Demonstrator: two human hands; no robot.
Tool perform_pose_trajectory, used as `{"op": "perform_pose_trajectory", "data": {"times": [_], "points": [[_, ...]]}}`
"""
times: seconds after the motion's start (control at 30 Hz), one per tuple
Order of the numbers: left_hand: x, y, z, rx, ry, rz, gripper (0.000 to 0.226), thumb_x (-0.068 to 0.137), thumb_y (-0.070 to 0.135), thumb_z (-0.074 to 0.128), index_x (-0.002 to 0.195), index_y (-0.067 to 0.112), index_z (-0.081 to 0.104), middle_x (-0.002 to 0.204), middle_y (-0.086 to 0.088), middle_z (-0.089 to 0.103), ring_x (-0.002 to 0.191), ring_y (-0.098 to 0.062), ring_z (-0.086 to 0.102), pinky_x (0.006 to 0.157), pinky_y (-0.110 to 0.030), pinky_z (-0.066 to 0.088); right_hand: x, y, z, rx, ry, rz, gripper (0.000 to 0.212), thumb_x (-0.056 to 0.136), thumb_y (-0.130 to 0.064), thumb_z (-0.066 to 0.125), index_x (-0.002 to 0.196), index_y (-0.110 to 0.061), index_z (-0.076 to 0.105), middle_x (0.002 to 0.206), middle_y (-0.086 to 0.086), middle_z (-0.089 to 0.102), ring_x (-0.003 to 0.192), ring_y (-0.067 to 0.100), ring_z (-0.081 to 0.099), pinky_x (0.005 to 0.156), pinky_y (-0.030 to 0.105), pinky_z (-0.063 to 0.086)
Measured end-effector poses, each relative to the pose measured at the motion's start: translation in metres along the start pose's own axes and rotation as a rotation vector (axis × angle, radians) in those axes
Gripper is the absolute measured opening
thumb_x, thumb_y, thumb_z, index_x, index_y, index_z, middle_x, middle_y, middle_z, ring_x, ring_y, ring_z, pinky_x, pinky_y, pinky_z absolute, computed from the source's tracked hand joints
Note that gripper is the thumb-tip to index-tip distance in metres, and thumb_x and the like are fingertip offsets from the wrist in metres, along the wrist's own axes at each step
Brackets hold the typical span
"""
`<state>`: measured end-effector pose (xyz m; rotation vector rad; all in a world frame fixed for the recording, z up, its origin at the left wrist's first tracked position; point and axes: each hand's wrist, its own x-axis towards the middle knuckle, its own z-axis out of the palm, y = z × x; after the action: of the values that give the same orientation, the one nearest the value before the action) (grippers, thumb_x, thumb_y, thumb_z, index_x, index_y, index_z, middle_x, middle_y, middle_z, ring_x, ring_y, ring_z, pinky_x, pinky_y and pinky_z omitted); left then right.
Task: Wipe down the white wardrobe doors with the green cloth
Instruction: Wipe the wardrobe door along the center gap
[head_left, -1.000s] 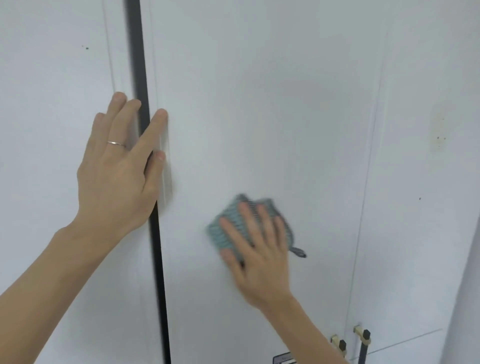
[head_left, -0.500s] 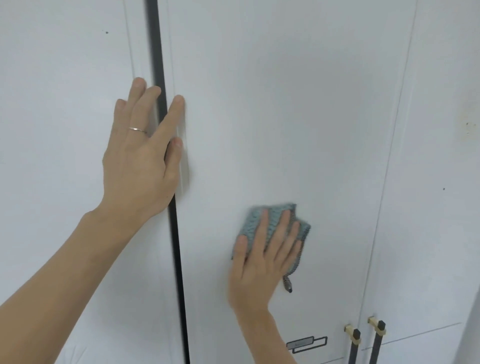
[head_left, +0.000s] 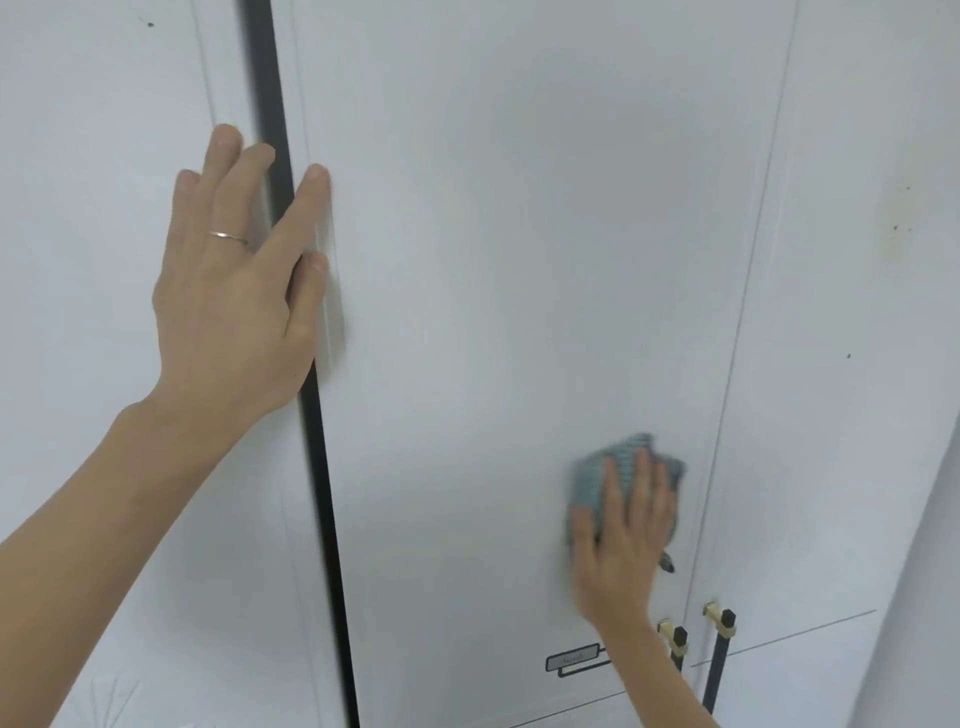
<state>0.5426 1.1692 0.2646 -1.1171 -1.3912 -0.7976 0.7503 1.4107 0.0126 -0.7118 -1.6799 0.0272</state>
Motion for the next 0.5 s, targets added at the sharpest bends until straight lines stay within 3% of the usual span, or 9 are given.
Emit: {"op": "perform_pose_trajectory", "data": {"times": [0.13,0.23,0.33,0.5], "points": [[-0.003,0.002,-0.002,0.004,-0.014,0.003,0.048,0.109,0.012,0.042,0.157,0.011,0.046,0.162,-0.024,0.037,0.158,-0.042,0.021,0.128,-0.056,0.015,0.005,0.006,0.005,0.186,0.169,0.474,0.062,0.107,-0.060,0.012,0.160,-0.032,-0.002,0.171,0.001,0.004,0.158,0.028,0.004,0.126,0.057,0.007],[-0.013,0.006,-0.005,-0.005,-0.042,-0.010,0.050,0.109,0.012,0.041,0.158,0.012,0.044,0.165,-0.021,0.034,0.159,-0.039,0.019,0.130,-0.052,0.013,0.008,-0.037,0.018,0.231,0.274,0.599,0.065,0.109,-0.051,0.017,0.162,-0.014,0.011,0.170,0.012,0.011,0.156,0.037,0.010,0.126,0.053,0.007],[-0.032,0.009,-0.007,-0.016,-0.069,-0.010,0.050,0.108,0.011,0.042,0.159,0.012,0.044,0.165,-0.020,0.033,0.160,-0.037,0.018,0.131,-0.051,0.015,-0.008,-0.103,0.029,0.171,0.224,0.400,0.061,0.110,-0.041,0.023,0.161,-0.008,0.020,0.169,0.018,0.015,0.155,0.041,0.013,0.126,0.053,0.008],[-0.057,0.011,-0.008,-0.017,-0.103,-0.003,0.049,0.110,0.011,0.043,0.158,0.012,0.044,0.165,-0.022,0.034,0.160,-0.036,0.018,0.130,-0.053,0.019,-0.058,-0.185,0.044,0.062,-0.059,-0.239,0.055,0.107,-0.046,0.037,0.160,-0.034,0.028,0.170,0.004,0.018,0.156,0.035,0.016,0.125,0.056,0.010]]}}
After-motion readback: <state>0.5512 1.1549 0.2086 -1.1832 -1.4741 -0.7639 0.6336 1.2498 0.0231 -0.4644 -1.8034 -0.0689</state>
